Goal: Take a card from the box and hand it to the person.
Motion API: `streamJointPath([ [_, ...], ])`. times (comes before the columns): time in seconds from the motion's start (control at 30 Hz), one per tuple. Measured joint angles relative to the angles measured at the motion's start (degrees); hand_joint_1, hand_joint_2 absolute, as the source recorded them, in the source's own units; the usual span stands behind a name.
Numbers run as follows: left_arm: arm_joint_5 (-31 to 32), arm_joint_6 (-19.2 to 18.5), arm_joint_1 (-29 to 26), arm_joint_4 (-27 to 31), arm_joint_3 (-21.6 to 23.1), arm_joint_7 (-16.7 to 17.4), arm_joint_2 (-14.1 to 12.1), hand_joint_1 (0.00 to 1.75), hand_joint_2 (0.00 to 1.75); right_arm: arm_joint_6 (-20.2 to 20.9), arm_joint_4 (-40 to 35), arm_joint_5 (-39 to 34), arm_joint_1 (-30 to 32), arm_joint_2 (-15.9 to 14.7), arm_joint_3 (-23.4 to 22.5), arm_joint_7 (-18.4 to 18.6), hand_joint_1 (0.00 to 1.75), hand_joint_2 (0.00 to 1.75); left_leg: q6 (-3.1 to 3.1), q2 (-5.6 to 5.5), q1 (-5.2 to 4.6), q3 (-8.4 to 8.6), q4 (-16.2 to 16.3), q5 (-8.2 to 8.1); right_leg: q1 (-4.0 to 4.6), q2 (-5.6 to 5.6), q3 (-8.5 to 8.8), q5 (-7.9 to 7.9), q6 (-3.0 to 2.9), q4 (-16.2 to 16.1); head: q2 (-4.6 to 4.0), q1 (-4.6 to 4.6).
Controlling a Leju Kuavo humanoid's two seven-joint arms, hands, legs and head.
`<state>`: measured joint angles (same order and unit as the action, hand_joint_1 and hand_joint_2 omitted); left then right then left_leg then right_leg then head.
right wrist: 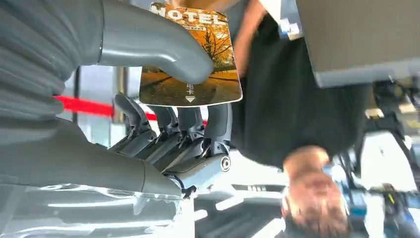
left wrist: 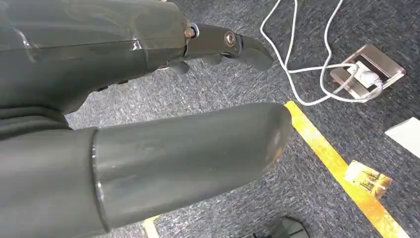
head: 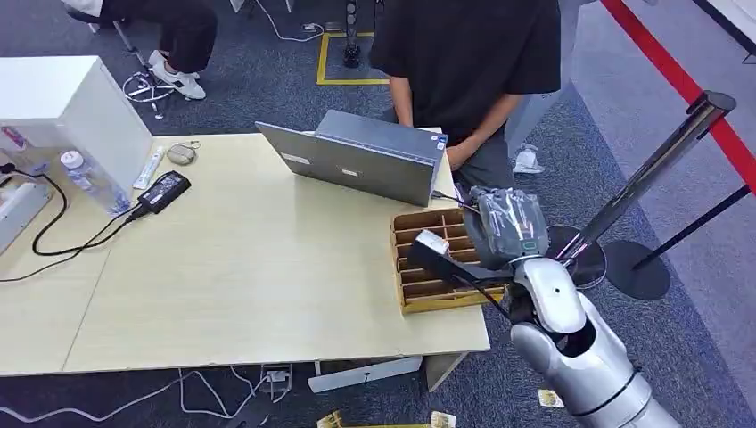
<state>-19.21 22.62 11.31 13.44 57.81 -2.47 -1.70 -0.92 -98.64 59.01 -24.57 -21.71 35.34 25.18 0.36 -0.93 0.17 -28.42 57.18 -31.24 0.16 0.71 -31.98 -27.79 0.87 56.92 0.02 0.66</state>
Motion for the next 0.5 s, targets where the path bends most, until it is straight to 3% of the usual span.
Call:
streamJointPath([
  [0.17,0.33,-0.07,0.04,0.00,0.00,0.09,0.00,0.00,0.00,1.09,-1.74,-0.18,-2.05,-1.00,-0.09,0.31,1.52,1.75,0.00,0.00,0.00,0.01,0.00,0.00,0.00,0.00,0.00,0.00,0.00,0.00,-0.02,-0.02],
  [0.5,1.29,-0.63,0.94,0.00,0.02,0.46,0.11,0.00,0.00,-2.91,0.66,-0.37,-6.94,-1.59,-0.74,-2.58,1.52,1.75,0.00,-0.01,0.00,0.00,0.00,0.00,0.00,-0.01,0.01,0.00,0.00,0.02,-0.02,0.00],
])
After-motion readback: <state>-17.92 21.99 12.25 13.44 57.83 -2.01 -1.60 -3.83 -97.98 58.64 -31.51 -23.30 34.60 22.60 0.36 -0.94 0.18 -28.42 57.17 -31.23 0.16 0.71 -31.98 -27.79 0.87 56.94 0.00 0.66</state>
